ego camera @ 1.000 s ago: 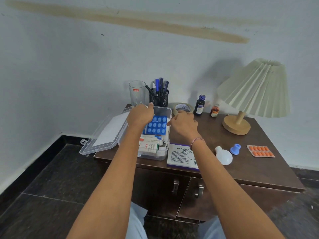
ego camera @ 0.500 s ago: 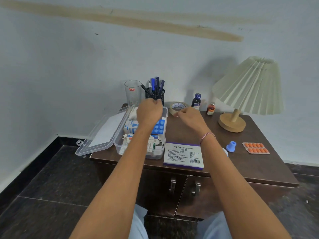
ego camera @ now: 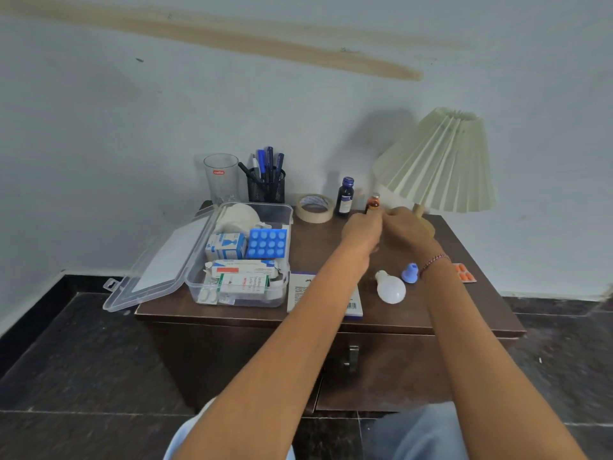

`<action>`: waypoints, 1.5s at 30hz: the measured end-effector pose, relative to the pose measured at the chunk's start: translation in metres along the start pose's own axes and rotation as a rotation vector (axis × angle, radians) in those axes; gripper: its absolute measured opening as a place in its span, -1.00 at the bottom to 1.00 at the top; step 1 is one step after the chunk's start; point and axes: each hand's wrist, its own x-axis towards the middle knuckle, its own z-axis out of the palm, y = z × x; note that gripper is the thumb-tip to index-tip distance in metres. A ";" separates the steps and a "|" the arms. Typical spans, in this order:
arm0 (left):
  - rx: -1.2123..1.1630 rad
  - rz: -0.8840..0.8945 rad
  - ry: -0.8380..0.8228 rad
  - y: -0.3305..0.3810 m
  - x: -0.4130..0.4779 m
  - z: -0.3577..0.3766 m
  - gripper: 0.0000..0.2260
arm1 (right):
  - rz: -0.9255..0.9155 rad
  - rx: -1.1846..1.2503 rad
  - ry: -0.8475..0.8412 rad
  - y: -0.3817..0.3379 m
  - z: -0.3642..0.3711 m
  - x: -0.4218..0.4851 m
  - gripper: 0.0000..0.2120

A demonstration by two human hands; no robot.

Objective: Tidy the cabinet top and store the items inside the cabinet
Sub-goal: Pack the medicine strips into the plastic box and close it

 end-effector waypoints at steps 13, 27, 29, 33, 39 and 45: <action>-0.198 -0.212 -0.126 -0.004 -0.012 0.061 -0.75 | 0.181 0.252 0.014 0.061 -0.057 -0.007 -0.74; -0.092 -0.259 -0.209 -0.025 -0.019 0.112 -0.53 | 0.303 0.008 0.160 0.124 -0.075 -0.005 -0.76; -0.078 -0.254 -0.196 -0.027 -0.017 0.112 -0.54 | 0.326 -0.046 0.146 0.124 -0.072 -0.005 -0.62; -0.078 -0.288 -0.178 -0.029 -0.020 0.112 -0.54 | 0.285 -0.165 0.119 0.127 -0.069 -0.001 -0.62; -0.114 -0.309 -0.193 -0.032 -0.017 0.116 -0.58 | 0.239 -0.245 0.179 0.127 -0.067 0.002 -0.66; -0.102 -0.356 -0.260 -0.035 -0.017 0.115 -0.59 | 0.279 -0.197 0.138 0.131 -0.070 -0.001 -0.84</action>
